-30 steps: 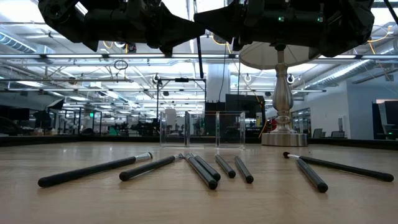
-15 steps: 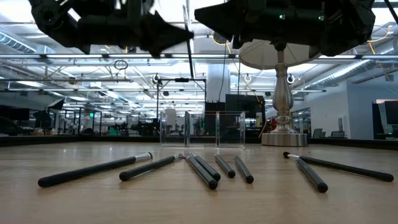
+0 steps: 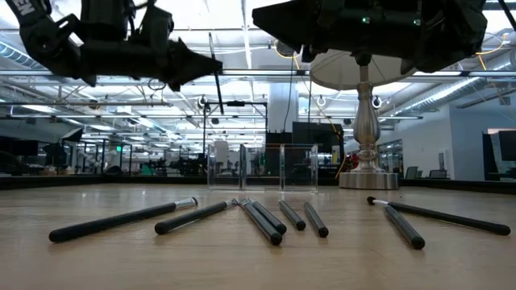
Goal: Put items in baskets/containers
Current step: Put the black liner brush transparent organizer
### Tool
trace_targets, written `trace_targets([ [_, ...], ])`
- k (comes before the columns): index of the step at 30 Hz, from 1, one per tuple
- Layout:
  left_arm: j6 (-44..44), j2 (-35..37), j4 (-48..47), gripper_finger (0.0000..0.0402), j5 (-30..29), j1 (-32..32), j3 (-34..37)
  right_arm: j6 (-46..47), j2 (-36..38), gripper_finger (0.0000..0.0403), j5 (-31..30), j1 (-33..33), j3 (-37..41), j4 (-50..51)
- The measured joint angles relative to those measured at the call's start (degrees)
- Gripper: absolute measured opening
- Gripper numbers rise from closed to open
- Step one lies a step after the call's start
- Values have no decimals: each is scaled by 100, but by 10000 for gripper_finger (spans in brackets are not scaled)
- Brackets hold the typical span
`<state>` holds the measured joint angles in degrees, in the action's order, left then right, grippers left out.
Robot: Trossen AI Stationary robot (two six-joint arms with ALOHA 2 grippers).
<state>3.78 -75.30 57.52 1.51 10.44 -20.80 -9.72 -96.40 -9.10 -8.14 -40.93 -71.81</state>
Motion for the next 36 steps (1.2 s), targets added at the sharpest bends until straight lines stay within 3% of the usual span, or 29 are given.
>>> trace_targets([
  [16, -500, -2164, 2035, 16, -30, 485, 73, -15, 0, 75, -2, 7, 0, 40],
  [25, -521, -2583, 2319, 16, -364, 515, 70, -7, 0, 75, -4, 28, 0, 46],
  [36, -126, -2599, 2311, 16, -636, 336, 70, 0, 0, 75, -4, 31, 0, 50],
])
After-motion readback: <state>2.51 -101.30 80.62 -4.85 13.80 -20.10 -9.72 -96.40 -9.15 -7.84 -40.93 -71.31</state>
